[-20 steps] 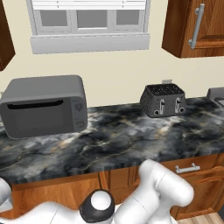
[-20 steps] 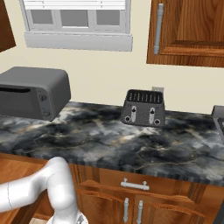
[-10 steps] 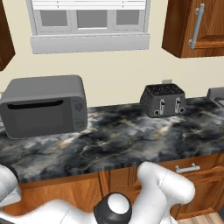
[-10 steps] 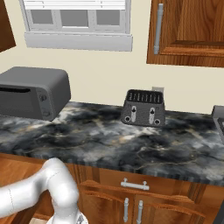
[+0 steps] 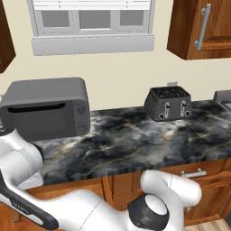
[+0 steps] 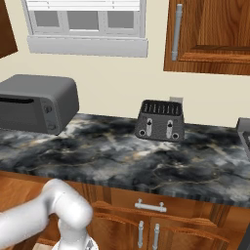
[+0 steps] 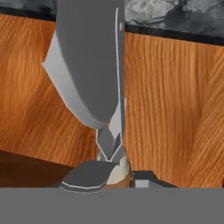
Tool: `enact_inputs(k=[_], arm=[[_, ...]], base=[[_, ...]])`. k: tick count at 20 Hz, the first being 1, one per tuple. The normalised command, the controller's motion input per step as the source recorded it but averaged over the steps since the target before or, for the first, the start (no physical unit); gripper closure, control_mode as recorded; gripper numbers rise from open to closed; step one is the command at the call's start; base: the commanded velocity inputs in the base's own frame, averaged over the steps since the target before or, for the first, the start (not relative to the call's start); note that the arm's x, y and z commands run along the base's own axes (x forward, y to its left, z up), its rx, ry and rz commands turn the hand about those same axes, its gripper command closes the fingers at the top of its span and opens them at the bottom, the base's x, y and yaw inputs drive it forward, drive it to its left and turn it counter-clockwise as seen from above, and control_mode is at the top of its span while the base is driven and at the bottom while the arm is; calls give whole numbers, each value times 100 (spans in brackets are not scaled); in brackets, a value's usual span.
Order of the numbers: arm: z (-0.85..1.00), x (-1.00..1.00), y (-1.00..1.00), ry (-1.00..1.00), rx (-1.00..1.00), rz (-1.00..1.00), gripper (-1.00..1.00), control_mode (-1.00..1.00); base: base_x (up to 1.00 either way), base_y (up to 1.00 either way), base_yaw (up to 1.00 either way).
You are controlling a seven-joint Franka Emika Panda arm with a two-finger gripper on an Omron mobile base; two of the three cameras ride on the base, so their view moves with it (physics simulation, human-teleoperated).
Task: Take the pizza cutter from the drawer on the left and place it on the dining counter for cutting.
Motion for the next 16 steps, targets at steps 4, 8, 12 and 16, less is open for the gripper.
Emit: enact_inputs(k=[4,8,12,16], arm=[[77,0,-100,4,7,0,100,-100],[54,0,-100,1,10,0,100,-100],[44,0,-100,0,11,0,100,-100],[33,0,-100,1,10,0,100,-100]], base=[[0,0,0],[0,0,0],[0,0,0],[0,0,0]])
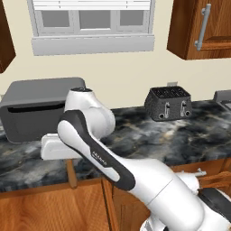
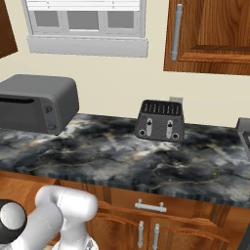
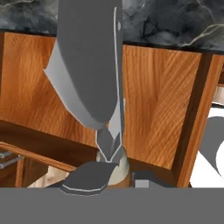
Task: Take the pizza cutter from the drawer on the left and place it on the dining counter for cutting.
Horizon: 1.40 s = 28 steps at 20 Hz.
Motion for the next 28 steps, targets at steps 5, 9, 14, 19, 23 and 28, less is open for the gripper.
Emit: enact_inputs(k=[5,9,14,19,23,28], arm=[[7,0,-100,0,4,0,100,-100],[0,0,-100,0,0,0,100,-100],[0,3,-100,0,0,0,100,-100],[0,1,-100,0,0,0,100,-100],[0,0,-96,0,-4,0,100,-100],[0,0,-69,0,-15,-1,100,-100]], base=[[0,0,0],[0,0,0],[0,0,0],[0,0,0],[0,0,0],[0,0,0]])
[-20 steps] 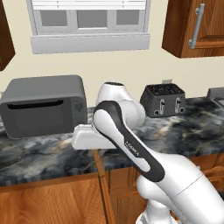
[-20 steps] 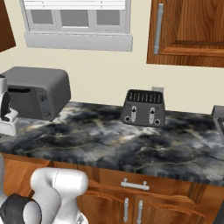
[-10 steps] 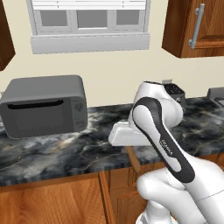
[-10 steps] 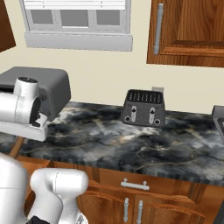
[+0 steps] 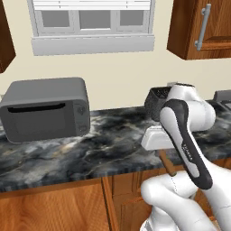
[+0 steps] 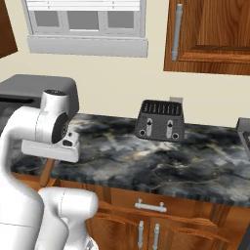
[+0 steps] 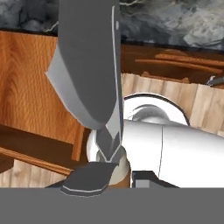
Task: Take the pizza cutter from the drawer on the left and place it on the dining counter for cutting.
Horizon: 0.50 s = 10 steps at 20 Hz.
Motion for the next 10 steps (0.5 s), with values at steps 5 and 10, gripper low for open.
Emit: enact_inputs(k=[5,10], arm=[[0,0,-58,0,-10,-1,100,-100],[6,0,-39,0,0,-9,100,-100]], base=[[0,0,0],[0,0,0]])
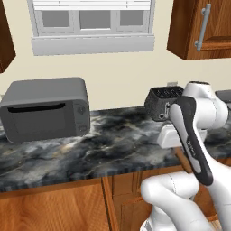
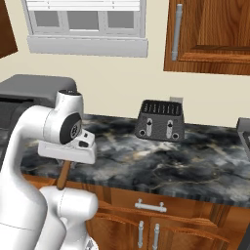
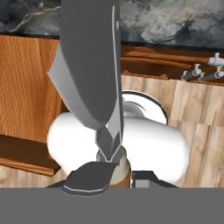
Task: Take the pizza cutter from the drawer on the left and place it on the dining counter for cutting.
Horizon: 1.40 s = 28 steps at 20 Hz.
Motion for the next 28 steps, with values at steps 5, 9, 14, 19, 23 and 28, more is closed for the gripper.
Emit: enact_inputs(k=[5,9,14,19,23,28], arm=[[2,1,-14,0,-1,-23,100,-100],[0,1,-5,0,-10,-18,100,-100],[0,0,-12,0,-13,-1,100,-100],[0,0,-17,0,-5,0,100,-100],[0,0,-1,3,0,3,100,-100],[0,-1,0,1,0,0,100,-100]], base=[[0,0,0],[0,0,0],[0,0,0],[0,0,0],[0,0,0],[0,0,0]])
